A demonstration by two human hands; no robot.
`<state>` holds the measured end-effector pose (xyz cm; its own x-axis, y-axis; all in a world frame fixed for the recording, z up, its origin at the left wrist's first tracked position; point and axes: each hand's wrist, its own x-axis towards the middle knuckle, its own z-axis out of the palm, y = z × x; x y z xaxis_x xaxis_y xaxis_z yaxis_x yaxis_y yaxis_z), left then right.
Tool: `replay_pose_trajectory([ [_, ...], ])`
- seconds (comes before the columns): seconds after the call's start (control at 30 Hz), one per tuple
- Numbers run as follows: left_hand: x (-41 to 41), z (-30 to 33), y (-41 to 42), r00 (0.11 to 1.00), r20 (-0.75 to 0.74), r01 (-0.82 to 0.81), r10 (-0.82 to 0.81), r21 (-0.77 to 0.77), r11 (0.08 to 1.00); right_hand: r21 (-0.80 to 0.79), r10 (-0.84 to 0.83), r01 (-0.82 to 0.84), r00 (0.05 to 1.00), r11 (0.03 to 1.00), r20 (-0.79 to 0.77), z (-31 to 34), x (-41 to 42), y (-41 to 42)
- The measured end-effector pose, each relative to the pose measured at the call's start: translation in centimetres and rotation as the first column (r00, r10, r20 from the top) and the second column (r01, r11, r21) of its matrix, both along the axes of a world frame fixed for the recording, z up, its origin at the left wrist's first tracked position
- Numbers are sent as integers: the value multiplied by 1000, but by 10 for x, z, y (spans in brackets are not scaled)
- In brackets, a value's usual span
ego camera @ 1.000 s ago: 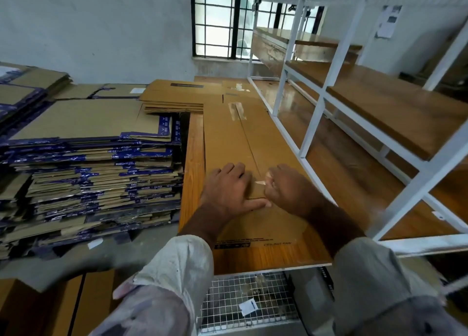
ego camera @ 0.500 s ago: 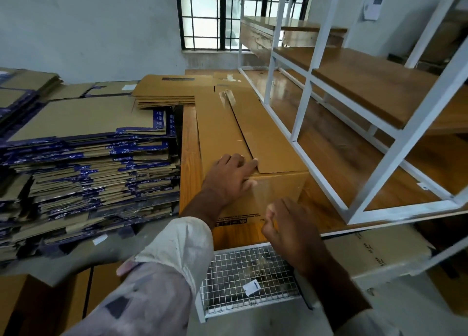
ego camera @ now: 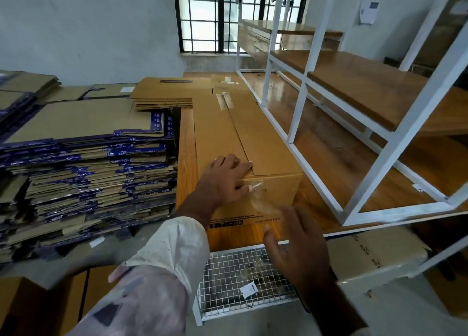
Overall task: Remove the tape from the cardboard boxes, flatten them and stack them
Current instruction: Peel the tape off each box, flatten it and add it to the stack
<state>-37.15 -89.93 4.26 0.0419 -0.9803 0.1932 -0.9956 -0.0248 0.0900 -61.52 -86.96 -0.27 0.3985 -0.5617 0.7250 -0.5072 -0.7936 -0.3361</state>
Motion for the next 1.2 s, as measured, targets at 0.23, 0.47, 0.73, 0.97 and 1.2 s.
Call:
replay_pose_trajectory([
  [0.23,-16,-19,10,978,192,-50,80,-158,986,21,-70,70,998,997,2,24,24,-45],
  [0.47,-20,-31,12,984,165,-36,73,-215,976,280,-67,157,950,947,-306,34,57,-118],
  [0.73,-17,-41,26,984,177,54,-23,-172,984,254,-80,151,959,955,-272,38,54,-140],
  [0.97,-8,-3,5,921,-390,-138,20,-276,951,757,-242,-93,916,647,319,54,27,-171],
  [1.2,-33,26,-31,934,-101,-344,344,14,939,851,-513,-488,688,196,513,33,16,-183],
])
